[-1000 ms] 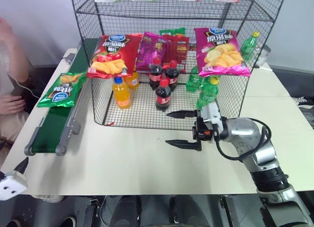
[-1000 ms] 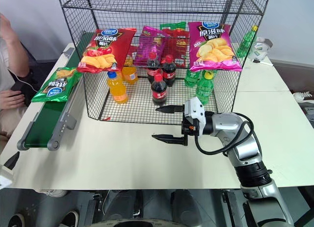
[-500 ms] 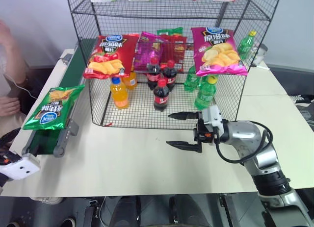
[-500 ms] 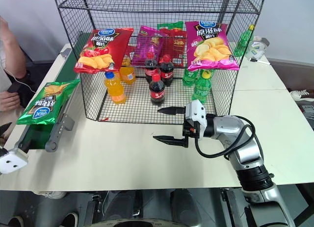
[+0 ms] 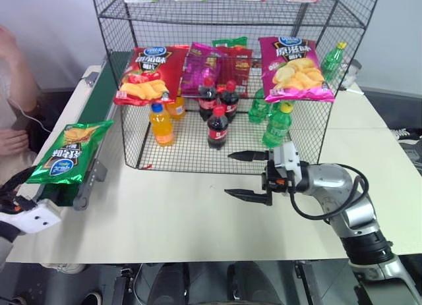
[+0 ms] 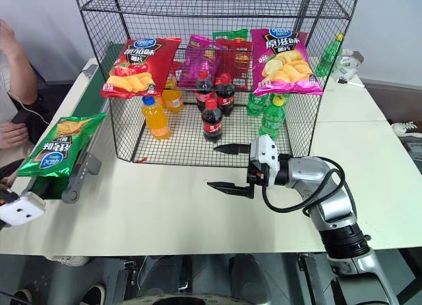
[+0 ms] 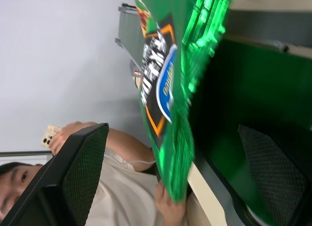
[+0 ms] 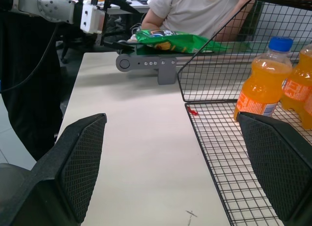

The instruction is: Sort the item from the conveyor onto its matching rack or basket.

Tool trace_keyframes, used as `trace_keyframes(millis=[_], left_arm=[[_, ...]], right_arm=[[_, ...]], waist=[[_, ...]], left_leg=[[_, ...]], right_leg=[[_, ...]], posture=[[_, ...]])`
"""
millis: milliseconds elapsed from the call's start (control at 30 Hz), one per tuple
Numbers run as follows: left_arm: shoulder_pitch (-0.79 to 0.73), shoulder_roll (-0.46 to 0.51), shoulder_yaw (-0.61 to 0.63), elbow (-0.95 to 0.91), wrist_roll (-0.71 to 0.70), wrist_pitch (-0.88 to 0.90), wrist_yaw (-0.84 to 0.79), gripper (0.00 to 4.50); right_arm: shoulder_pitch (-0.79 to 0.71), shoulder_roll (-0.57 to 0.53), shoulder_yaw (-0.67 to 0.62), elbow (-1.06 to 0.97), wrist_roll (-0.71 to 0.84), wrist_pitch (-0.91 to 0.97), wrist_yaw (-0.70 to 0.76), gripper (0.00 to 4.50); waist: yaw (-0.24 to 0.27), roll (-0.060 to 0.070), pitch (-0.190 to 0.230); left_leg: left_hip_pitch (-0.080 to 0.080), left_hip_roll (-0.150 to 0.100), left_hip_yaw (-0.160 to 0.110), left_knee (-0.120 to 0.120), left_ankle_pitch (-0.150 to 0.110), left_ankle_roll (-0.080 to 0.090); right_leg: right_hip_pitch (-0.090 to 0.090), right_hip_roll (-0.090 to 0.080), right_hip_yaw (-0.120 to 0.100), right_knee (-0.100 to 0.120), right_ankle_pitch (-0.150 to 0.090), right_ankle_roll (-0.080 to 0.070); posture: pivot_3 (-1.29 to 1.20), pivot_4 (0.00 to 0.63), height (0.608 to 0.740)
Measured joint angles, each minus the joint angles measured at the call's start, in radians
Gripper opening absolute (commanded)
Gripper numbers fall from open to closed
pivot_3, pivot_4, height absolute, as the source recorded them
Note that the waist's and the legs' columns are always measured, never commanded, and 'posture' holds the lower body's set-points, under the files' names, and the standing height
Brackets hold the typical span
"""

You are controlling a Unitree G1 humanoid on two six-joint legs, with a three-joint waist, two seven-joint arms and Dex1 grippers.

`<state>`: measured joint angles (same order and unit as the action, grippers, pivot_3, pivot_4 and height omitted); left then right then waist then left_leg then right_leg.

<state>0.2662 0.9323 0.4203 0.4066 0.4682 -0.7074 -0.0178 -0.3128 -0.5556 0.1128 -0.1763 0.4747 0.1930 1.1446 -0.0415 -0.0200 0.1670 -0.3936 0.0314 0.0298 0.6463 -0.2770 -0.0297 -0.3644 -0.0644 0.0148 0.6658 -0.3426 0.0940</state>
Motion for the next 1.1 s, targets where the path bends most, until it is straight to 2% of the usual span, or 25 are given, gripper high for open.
trace_keyframes(millis=[467,600,633,733,800,833,1100], left_arm=[[-0.033,0.010,-0.050,0.026,-0.002,0.019,0.000,4.50],[-0.047,0.014,-0.057,0.037,-0.009,0.008,-0.003,3.33],[-0.048,0.020,-0.064,0.043,-0.014,0.000,-0.005,2.70],[-0.049,0.028,-0.075,0.051,-0.020,-0.007,-0.010,1.16],[-0.049,0.029,-0.081,0.059,-0.022,-0.012,-0.011,0.25],[-0.049,0.029,-0.083,0.062,-0.022,-0.017,-0.011,0.04],[-0.047,0.028,-0.084,0.071,-0.090,-0.025,-0.025,0.04]], right_arm=[[0.022,-0.016,-0.012,-0.009,0.001,0.000,-0.007,4.46],[0.025,-0.016,-0.012,-0.021,0.001,0.002,-0.013,4.50],[0.025,-0.016,-0.012,-0.021,0.001,0.004,-0.017,4.50],[0.024,-0.015,-0.012,-0.024,0.001,0.007,-0.022,4.50],[0.024,-0.015,-0.012,-0.027,0.001,0.007,-0.024,4.50],[0.024,-0.015,-0.012,-0.027,0.001,0.007,-0.024,4.50],[0.024,-0.016,-0.012,-0.027,0.000,0.006,-0.025,4.50]], waist=[[0.001,0.000,0.000],[0.000,0.000,0.000],[-0.002,0.000,0.000],[-0.002,0.000,0.000],[-0.001,0.000,0.000],[-0.001,0.000,0.000],[-0.001,0.000,0.000]], left_leg=[[0.000,0.000,0.000,0.001,0.000,0.000],[0.000,0.000,0.000,0.001,0.000,0.000],[0.000,0.000,0.000,0.001,0.000,0.000],[0.000,0.000,0.000,0.001,0.000,0.000],[0.000,0.000,0.000,0.001,0.000,0.000],[0.000,0.000,0.000,0.001,0.000,0.000],[0.000,0.000,0.000,0.001,0.000,0.000]], right_leg=[[0.000,0.001,0.000,0.001,0.000,0.000],[0.000,0.001,0.000,0.002,0.000,0.000],[0.000,0.001,0.000,0.002,0.000,0.000],[-0.001,0.001,0.000,0.002,0.000,0.000],[0.000,0.001,0.000,0.002,0.000,0.000],[0.000,0.001,0.000,0.002,0.000,0.000],[0.000,0.001,0.000,0.002,0.000,0.000]], posture=[[0.00,0.150,0.739],[0.00,0.150,0.739],[0.00,0.150,0.739],[0.00,0.150,0.739],[0.00,0.150,0.739],[0.00,0.150,0.739],[0.00,0.150,0.739]])
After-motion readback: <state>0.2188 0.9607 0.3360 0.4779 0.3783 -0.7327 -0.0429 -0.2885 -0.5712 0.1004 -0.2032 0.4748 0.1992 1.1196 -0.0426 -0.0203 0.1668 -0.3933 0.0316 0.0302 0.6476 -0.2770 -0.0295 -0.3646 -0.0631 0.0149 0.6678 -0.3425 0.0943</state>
